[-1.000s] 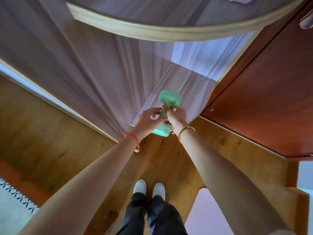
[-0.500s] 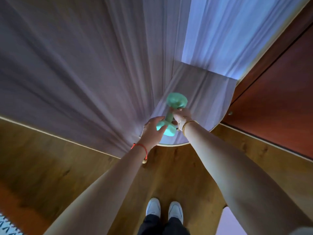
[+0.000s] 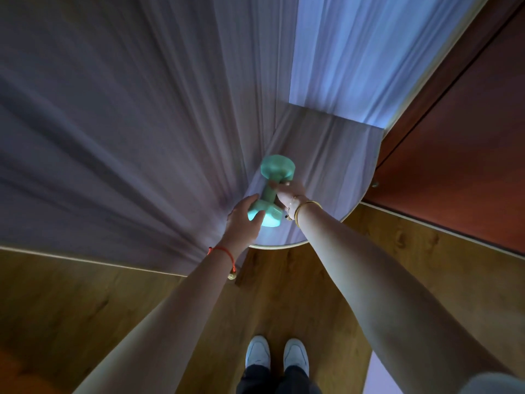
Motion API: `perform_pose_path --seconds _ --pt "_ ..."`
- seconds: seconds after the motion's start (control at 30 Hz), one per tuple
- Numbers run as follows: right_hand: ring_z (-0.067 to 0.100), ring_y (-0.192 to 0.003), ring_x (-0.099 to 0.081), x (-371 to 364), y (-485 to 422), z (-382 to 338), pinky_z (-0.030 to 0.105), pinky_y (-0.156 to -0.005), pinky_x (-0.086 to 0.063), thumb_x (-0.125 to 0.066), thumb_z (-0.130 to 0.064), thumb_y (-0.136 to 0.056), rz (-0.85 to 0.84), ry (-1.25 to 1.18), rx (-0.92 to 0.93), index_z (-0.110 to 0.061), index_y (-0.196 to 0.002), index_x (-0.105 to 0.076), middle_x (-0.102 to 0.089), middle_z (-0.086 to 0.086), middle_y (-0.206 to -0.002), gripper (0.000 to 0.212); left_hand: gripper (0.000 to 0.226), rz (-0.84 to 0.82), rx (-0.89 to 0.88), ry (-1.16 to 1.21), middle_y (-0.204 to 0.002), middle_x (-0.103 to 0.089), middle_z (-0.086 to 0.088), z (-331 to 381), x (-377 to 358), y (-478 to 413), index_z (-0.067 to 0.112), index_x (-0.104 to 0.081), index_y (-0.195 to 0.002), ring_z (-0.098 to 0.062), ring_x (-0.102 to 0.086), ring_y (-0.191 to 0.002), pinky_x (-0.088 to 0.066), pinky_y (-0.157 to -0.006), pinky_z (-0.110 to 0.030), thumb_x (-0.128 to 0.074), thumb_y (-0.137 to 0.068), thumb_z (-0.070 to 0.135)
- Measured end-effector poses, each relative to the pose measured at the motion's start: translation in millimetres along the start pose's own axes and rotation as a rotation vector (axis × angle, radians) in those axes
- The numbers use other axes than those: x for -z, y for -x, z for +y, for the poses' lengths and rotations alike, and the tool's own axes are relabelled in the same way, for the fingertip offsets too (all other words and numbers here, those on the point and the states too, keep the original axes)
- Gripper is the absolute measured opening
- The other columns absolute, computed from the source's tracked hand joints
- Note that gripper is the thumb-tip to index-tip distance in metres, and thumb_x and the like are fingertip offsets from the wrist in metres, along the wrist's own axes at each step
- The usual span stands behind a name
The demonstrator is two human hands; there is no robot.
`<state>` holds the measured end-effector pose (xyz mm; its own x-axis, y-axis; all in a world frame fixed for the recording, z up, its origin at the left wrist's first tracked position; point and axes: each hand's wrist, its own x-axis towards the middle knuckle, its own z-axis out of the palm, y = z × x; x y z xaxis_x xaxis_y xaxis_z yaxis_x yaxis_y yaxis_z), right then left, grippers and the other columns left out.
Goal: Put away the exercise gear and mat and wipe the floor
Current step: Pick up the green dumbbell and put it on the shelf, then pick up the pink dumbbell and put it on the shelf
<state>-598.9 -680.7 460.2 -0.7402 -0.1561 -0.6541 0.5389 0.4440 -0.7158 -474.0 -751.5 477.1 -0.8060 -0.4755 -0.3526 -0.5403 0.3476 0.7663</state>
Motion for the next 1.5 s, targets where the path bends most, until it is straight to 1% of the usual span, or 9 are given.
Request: perform_pose_path --seconds 0.1,0.27,0.5,0.73,0.87,0.97,1.07,1.2,1.5 --pt "0.025 -0.085 -0.064 5 13 5 0.040 -0.082 -0.055 -0.061 -0.032 -0.091 0.007 -0.061 0.017 -0.009 -0.099 -0.070 -0.068 0.010 -0.092 0.026 0.045 0.017 0.019 0.042 -0.143 -0.054 -0.007 7 5 6 0.018 -0.052 -0.142 -0.025 -0.048 -0.133 -0.039 -0.112 -0.043 -0.060 -0.097 0.019" --pt "0.029 -0.118 -0.059 26 43 20 0.045 -0.104 -0.046 -0.053 -0.032 -0.095 0.017 -0.131 -0.025 -0.008 -0.129 -0.060 -0.064 0.007 -0.123 0.042 0.051 0.036 0.030 0.143 -0.146 -0.054 -0.004 27 19 26 0.016 -0.052 -0.142 -0.023 -0.048 -0.137 -0.041 -0.113 -0.042 -0.064 -0.093 0.025" --pt "0.032 -0.123 -0.056 83 108 16 0.044 -0.106 -0.045 -0.050 -0.022 -0.099 0.033 -0.275 -0.077 0.001 -0.121 -0.061 -0.061 0.019 -0.130 0.034 0.044 0.026 0.145 0.396 -0.142 -0.056 -0.011 71 41 68 0.004 -0.052 -0.140 -0.021 -0.052 -0.132 -0.041 -0.094 -0.018 -0.061 -0.097 0.007" --pt "0.018 -0.132 -0.048 138 189 0 0.036 -0.111 -0.040 -0.049 -0.029 -0.101 0.021 -0.468 -0.040 -0.013 -0.137 -0.051 -0.055 0.003 -0.140 0.039 0.042 -0.095 0.133 0.475 -0.132 -0.063 -0.005 107 54 121 0.008 -0.057 -0.138 0.001 -0.063 -0.104 -0.046 -0.104 -0.023 -0.063 -0.096 0.009" --pt "0.019 -0.134 -0.046 158 237 -2 0.040 -0.115 -0.035 -0.049 -0.027 -0.101 0.026 -0.485 0.047 -0.014 -0.137 -0.051 -0.054 0.003 -0.141 0.039 0.030 -0.188 0.028 0.448 -0.136 -0.061 -0.009 129 60 144 0.010 -0.060 -0.127 0.009 -0.064 -0.097 -0.051 -0.085 -0.009 -0.056 -0.099 0.002" --pt "0.019 -0.134 -0.047 170 279 1 0.040 -0.116 -0.034 -0.051 -0.027 -0.100 0.084 -0.488 0.112 -0.016 -0.133 -0.055 -0.055 0.004 -0.140 0.034 0.032 -0.271 -0.037 0.439 -0.134 -0.062 -0.001 146 66 166 0.011 -0.057 -0.132 0.006 -0.063 -0.107 -0.051 -0.096 -0.016 -0.052 -0.101 0.003" --pt "0.019 -0.132 -0.048 180 317 5 0.041 -0.116 -0.033 -0.049 -0.027 -0.101 0.138 -0.503 0.178 -0.026 -0.120 -0.060 -0.057 0.002 -0.138 0.022 0.032 -0.386 -0.131 0.397 -0.143 -0.056 0.000 164 73 190 0.022 -0.057 -0.133 -0.005 -0.055 -0.129 -0.040 -0.116 -0.037 -0.050 -0.102 0.012" --pt "0.018 -0.128 -0.053 195 368 20 0.042 -0.116 -0.034 -0.050 -0.027 -0.101 0.270 -0.571 0.250 -0.021 -0.130 -0.059 -0.061 0.001 -0.132 0.031 0.059 -0.501 -0.181 0.373 -0.142 -0.058 0.006 197 74 233 0.030 -0.057 -0.133 -0.009 -0.051 -0.134 -0.036 -0.117 -0.038 -0.064 -0.078 0.052" --pt "0.016 -0.119 -0.059 233 486 79 0.034 -0.106 -0.043 -0.048 -0.039 -0.100 0.593 -0.660 0.305 -0.017 -0.129 -0.061 -0.066 -0.002 -0.124 0.039 0.046 -0.783 -0.333 0.250 -0.139 -0.059 0.016 246 42 326 0.038 -0.055 -0.137 -0.003 -0.050 -0.133 -0.036 -0.118 -0.040 -0.060 -0.092 0.047"
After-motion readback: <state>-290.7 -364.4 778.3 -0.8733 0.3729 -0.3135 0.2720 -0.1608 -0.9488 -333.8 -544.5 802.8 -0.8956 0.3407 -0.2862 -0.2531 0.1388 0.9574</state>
